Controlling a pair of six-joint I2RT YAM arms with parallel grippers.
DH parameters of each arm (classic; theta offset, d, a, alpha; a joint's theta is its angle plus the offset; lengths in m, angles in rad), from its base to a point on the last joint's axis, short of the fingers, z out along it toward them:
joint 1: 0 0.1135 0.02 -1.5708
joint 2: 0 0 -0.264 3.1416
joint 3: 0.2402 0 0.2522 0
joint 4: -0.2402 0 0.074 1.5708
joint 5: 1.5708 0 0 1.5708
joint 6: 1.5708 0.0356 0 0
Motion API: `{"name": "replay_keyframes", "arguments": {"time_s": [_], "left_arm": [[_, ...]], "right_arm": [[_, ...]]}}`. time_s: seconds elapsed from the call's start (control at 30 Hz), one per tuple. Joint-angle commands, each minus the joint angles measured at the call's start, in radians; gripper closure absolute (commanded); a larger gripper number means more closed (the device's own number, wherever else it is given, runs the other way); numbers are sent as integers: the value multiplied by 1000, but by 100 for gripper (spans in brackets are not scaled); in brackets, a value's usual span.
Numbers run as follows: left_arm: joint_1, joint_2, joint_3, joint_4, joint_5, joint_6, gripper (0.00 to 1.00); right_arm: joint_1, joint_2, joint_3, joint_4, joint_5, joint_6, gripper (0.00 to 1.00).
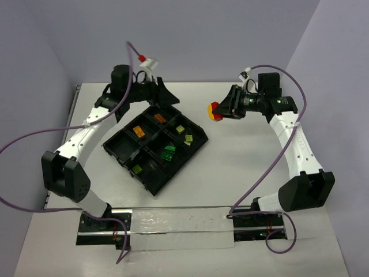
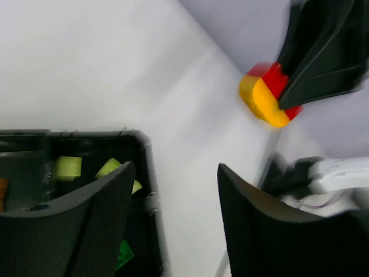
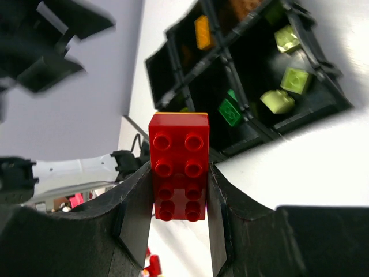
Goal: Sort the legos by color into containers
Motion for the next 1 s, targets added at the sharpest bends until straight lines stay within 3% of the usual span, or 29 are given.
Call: {"name": "replay_keyframes", "arguments": {"time_s": [0.0, 0.03, 0.13, 0.3, 0.83, 0.97], "left_arm": [[13, -27, -216, 766, 320, -670, 27], [12, -13, -245, 887, 319, -776, 25], [8, 27, -266, 1021, 306, -933, 22], [-13, 70, -267, 1228, 270, -1095, 20], [-91, 144, -144, 1014, 254, -961, 25], [-95, 149, -127, 1006, 261, -960, 34]], "right_arm": [[11, -80, -56, 228, -142, 44, 100], [13, -82, -67, 272, -151, 69, 100], [23, -90, -85, 360, -171, 116, 100], [52, -74, -80, 421, -184, 140, 100], [124, -47, -77, 473, -202, 168, 100], [132, -44, -77, 475, -202, 170, 100]]}}
